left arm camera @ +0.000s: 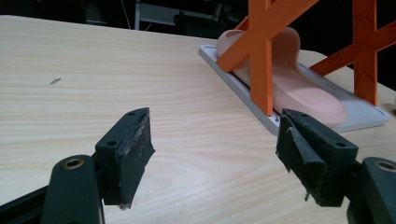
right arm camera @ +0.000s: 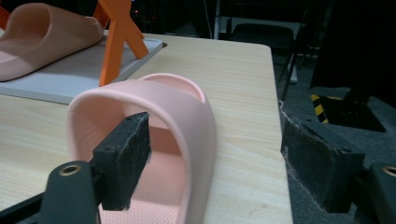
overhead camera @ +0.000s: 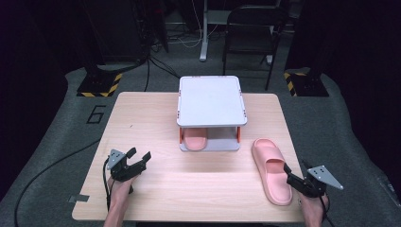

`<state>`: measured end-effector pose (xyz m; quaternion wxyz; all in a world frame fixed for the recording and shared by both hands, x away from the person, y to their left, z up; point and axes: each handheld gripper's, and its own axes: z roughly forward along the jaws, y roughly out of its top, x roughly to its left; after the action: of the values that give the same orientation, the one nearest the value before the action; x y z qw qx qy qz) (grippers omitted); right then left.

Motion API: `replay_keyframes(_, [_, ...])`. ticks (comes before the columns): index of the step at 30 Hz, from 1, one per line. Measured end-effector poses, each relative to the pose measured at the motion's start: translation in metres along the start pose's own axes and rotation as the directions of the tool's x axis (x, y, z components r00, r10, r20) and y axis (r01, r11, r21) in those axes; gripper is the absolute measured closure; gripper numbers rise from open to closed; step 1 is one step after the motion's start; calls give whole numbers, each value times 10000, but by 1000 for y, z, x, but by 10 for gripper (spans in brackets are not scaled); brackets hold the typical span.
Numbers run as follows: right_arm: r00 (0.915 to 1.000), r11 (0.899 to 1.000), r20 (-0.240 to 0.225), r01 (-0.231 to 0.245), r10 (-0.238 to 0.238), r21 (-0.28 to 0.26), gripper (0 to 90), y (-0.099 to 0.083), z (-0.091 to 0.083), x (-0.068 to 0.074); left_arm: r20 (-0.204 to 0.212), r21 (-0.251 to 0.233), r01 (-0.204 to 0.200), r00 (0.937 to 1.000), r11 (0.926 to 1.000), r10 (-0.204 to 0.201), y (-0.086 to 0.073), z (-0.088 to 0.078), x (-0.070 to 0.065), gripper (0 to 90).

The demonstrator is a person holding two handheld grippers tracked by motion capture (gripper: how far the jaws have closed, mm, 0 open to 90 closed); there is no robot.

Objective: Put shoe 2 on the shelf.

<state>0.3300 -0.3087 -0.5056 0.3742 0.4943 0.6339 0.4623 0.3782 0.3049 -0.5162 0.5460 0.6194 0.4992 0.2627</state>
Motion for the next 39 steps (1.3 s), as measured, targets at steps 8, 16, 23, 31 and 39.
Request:
replay_keyframes(8, [9973,9986,-679,323,-293,423,296,-4,6,7,116,104,-162,9998,9998,160,0,1,-3,268])
replay_keyframes(16, [9934,9872,-759,947,-855,1282,376,-8,12,14,138,256,-296,9995,9992,292,-2,3,-6,268])
replay_keyframes(23, [9972,9881,-425,662,-609,1385,542,-5,26,6,191,174,-308,9994,9994,305,-2,5,-8,271])
replay_keyframes(31, [9977,9752,-668,276,-132,2198,729,-3,33,-2,1100,144,-1547,9822,9878,1522,16,8,-37,322])
replay_keyframes(39, [9981,9716,-612,114,32,2365,817,-2,31,-2,2192,-564,-2501,9414,9666,2564,64,23,-73,357])
